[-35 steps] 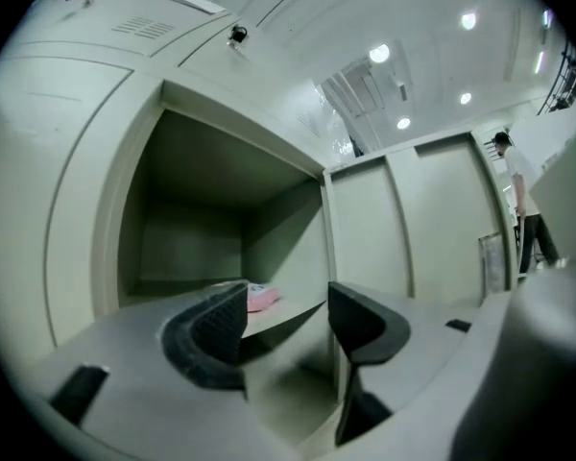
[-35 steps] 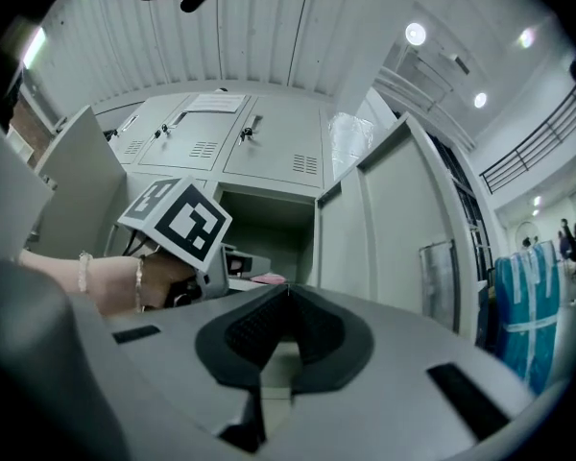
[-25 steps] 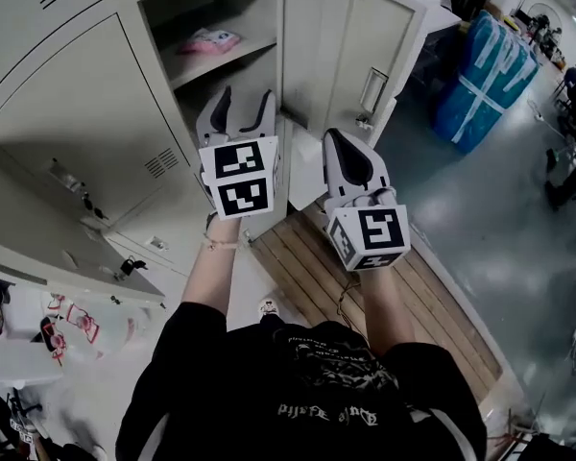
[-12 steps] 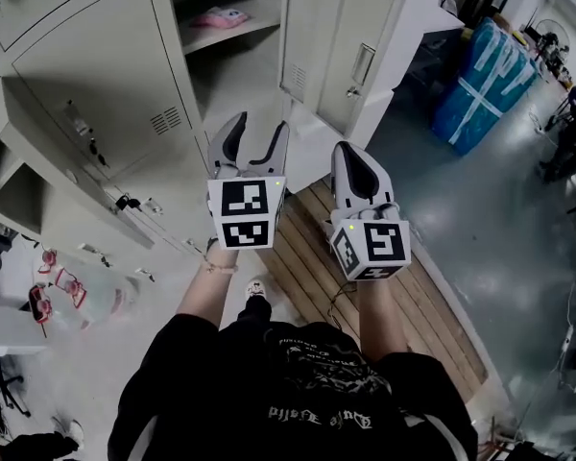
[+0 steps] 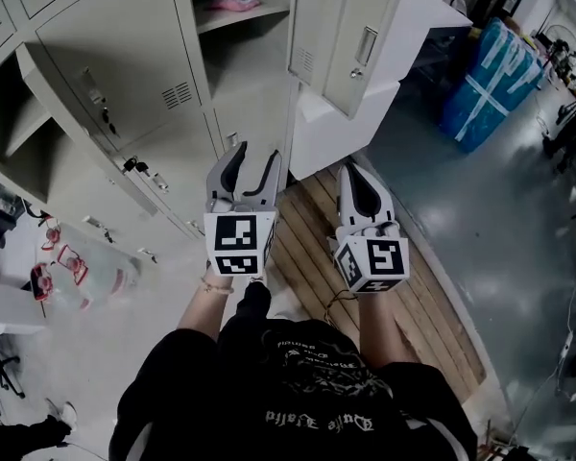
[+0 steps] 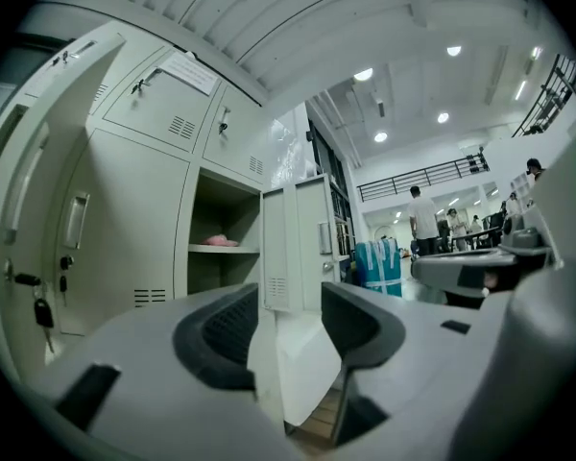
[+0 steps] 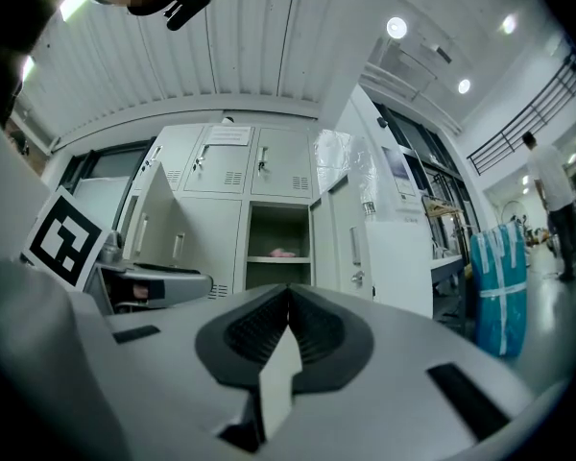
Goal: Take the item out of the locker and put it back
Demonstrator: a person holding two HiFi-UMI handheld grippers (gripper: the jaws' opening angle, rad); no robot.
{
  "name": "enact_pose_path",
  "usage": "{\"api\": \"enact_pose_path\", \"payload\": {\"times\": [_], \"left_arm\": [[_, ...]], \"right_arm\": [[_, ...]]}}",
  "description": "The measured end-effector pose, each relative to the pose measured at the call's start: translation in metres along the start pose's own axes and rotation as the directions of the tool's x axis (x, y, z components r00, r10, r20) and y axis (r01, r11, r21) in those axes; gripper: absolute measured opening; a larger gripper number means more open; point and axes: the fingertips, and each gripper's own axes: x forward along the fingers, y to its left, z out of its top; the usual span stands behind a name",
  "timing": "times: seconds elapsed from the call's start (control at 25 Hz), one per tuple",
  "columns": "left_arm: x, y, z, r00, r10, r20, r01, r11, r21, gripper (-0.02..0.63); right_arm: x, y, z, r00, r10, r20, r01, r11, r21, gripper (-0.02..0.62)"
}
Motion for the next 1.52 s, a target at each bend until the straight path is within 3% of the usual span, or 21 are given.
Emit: {"api": "enact_pose_path", "payload": {"times": [0.52, 1.12, 1.36, 1.52], "left_arm": [[-0.055, -0.036, -0.056, 0.997, -0.062, -0.053, 0.06, 0.998, -0.022, 0.204], [-0.104, -0.043, -0.101, 0.993, -0.052, -0.103, 0.046, 0.997, -0.061, 0.186], [-0.112, -0.035, -0.11, 0.993, -0.03, -0.112, 0.018, 0.994, -0.107, 0.055], [-0.114, -0.038, -0.113, 0.993, -0.052, -0.106, 0.037, 0.99, -0.135, 0.012]], "right_arm": [[-0.059, -0.001, -0.054, 0.995, -0.036, -0.094, 0.036, 0.999, 0.006, 0.005], [-0.094, 0.012, -0.095, 0.985, -0.024, -0.169, 0.029, 0.999, 0.026, 0.005], [-0.093, 0.028, -0.103, 0.982, 0.029, -0.187, -0.02, 0.999, 0.046, 0.005], [-0.092, 0.034, -0.107, 0.98, 0.049, -0.191, -0.04, 0.998, 0.052, 0.005]]}}
